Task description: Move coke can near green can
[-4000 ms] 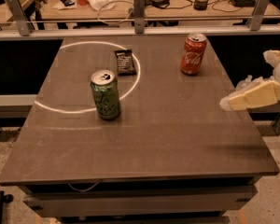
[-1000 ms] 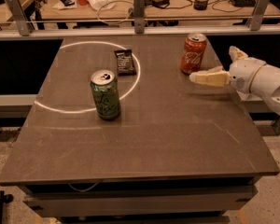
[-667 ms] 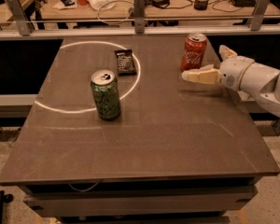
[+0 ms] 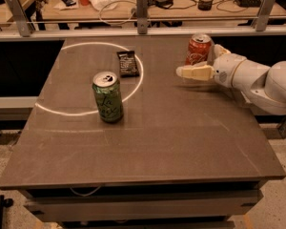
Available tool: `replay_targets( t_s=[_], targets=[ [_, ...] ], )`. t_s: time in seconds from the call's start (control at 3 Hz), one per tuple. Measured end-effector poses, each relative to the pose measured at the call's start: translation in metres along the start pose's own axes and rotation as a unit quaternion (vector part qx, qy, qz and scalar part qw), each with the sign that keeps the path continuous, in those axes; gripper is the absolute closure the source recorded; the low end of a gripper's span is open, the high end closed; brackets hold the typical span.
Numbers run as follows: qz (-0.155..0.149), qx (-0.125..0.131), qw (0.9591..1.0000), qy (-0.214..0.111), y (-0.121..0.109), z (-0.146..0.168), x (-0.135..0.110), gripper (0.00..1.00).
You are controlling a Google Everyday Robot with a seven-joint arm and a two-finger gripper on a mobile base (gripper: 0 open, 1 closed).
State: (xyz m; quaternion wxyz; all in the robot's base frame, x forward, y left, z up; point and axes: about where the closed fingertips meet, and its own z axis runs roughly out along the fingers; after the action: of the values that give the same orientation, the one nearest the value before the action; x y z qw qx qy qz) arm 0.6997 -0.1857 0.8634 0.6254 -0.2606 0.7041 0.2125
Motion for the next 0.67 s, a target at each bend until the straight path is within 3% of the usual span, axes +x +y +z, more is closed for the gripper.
replay_targets(
  t_s=[0.33, 0.67],
  targets=[
    [0.002, -0.005, 1.0, -0.004, -0.0005, 0.0119, -0.0004, 0.07],
    [0.0, -0.009, 0.9999, -0.01, -0.0021, 0.0184, -0.0017, 0.23]
  ],
)
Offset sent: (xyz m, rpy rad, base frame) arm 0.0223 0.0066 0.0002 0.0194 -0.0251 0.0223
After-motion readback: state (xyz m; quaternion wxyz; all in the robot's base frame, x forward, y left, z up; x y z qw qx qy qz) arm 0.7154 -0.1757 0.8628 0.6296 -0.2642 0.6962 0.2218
